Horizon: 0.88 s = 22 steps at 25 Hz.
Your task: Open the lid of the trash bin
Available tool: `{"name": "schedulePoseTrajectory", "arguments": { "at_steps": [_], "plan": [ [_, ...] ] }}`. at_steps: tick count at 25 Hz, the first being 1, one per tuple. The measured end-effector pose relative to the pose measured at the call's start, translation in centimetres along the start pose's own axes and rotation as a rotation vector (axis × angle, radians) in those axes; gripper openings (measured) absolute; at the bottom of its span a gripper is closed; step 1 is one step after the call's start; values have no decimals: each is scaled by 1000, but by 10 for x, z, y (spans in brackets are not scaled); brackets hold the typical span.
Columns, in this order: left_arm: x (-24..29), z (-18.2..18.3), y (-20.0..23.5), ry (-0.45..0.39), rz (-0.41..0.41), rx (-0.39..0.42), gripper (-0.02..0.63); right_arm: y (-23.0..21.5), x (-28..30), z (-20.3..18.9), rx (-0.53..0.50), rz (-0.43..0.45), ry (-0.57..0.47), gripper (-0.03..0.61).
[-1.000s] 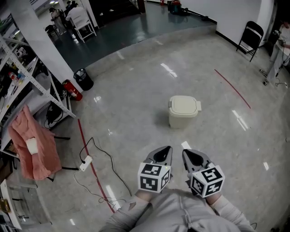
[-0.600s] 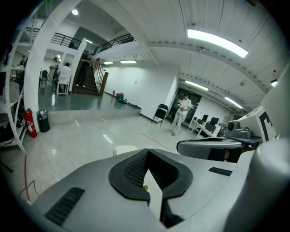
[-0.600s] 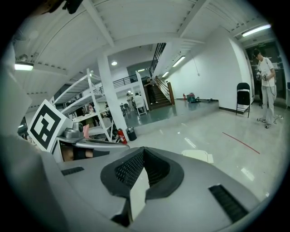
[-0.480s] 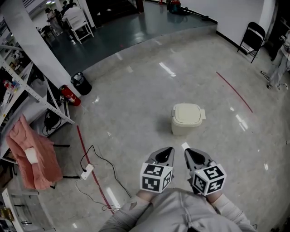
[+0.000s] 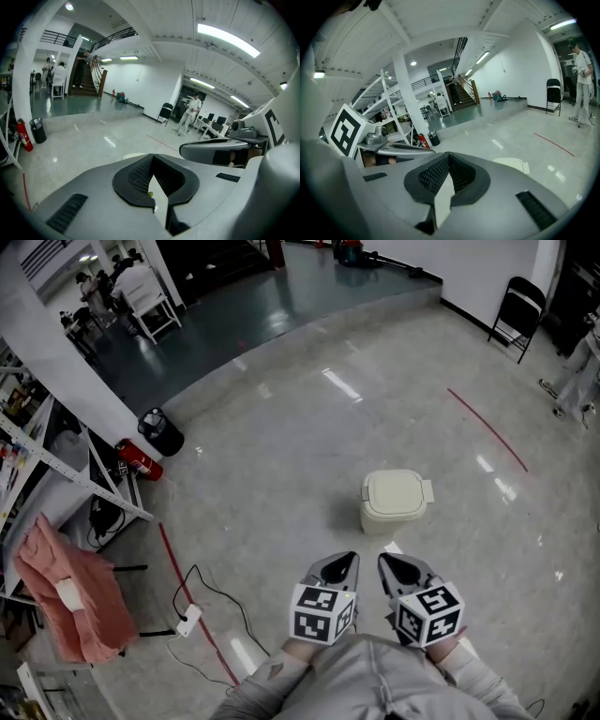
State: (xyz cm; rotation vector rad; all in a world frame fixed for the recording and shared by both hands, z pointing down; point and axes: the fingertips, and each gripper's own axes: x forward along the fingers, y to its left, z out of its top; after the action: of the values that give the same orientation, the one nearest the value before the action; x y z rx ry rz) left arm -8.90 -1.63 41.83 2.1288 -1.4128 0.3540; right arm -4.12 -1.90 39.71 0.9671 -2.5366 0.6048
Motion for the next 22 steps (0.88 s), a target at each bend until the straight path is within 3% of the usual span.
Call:
{"name": "schedulePoseTrajectory", "arguments": {
  "at_steps": [10,14,22],
  "plan": [
    [54,-14,30,70,-40,5,3,-23,28,-16,55,-58,37,3],
    [87,-19,38,95,-37,4,3,-45,37,-23,105,-74,50,3],
    [183,-34,62,134,-23,-9,3,-110,85,-43,93,-70,124,3]
  ]
}}
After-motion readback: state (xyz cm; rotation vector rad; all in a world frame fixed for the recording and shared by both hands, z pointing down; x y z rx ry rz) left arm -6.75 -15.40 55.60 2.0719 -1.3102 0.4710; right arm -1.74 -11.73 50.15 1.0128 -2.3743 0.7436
